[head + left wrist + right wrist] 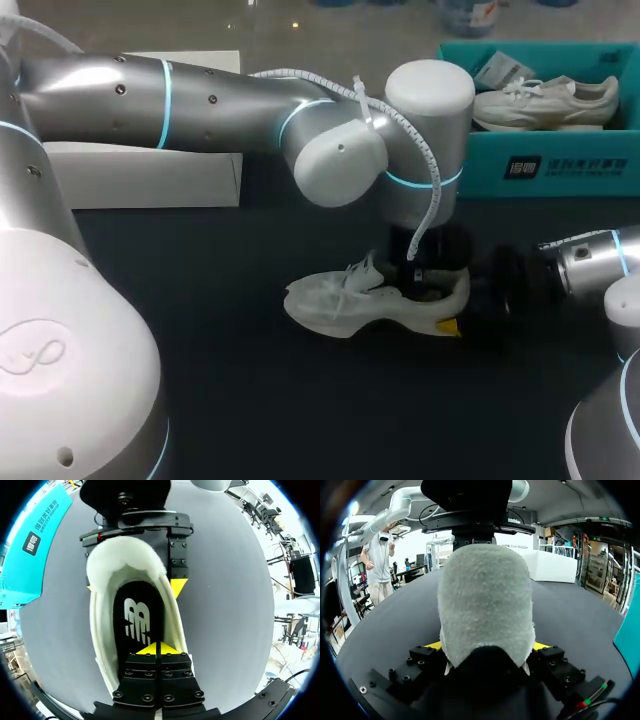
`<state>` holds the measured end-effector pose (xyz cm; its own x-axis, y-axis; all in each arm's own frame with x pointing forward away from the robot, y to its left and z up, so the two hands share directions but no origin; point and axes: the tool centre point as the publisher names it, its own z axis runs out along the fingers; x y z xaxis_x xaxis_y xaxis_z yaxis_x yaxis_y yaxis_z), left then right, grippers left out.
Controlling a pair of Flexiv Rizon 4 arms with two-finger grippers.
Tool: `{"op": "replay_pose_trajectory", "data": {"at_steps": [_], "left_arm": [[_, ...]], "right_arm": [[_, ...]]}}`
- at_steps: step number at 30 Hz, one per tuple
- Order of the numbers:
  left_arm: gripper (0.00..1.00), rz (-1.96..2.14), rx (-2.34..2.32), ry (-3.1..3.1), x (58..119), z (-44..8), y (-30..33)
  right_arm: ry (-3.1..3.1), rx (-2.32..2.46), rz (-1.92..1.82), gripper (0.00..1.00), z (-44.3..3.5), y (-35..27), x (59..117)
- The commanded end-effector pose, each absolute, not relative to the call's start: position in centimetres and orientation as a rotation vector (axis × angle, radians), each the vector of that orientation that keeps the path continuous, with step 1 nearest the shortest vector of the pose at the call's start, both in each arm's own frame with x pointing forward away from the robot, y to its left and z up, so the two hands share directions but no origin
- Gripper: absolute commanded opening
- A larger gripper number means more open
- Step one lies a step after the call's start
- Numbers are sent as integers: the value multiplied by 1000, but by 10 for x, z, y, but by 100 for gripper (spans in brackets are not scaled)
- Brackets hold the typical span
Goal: Take the shoe out of the shoebox, open the shoe tongue, remove and reinsert the insole, then place the shoe into the shoebox
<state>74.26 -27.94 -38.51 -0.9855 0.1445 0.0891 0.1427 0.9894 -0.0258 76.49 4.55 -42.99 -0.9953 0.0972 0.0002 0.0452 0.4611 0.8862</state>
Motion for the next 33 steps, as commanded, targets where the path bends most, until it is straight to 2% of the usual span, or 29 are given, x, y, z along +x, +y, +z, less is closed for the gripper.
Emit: {"op": "replay_pose_trajectory", "data": {"at_steps": [1,9,10,11,13,14,18,22,28,33], "left_arm": [[0,-31,-232,-3021,742,-384,-278],[1,-27,-281,-3004,740,-397,-281],[23,-29,-281,-3000,739,-399,-282],[31,-40,-277,-3008,739,-400,-283],[41,-33,-275,-2999,739,-401,-284],[42,-27,-272,-3000,739,-402,-283],[33,-19,-261,-3000,742,-406,-282],[34,-3,-238,-3015,747,-411,-282],[18,-1,-216,-3067,756,-425,-284],[23,0,-231,-3077,757,-437,-285]], "right_arm": [[2644,128,1598,0,-432,45,766],[2644,128,1598,0,-432,45,766],[2644,128,1598,0,-432,45,766],[2644,128,1598,0,-432,45,766],[2644,128,1598,0,-432,45,766],[2644,128,1598,0,-432,45,766],[2644,128,1598,0,-432,45,766],[2644,128,1598,0,-432,45,766],[2644,128,1598,0,-432,45,766],[2644,128,1598,0,-432,45,766]]}}
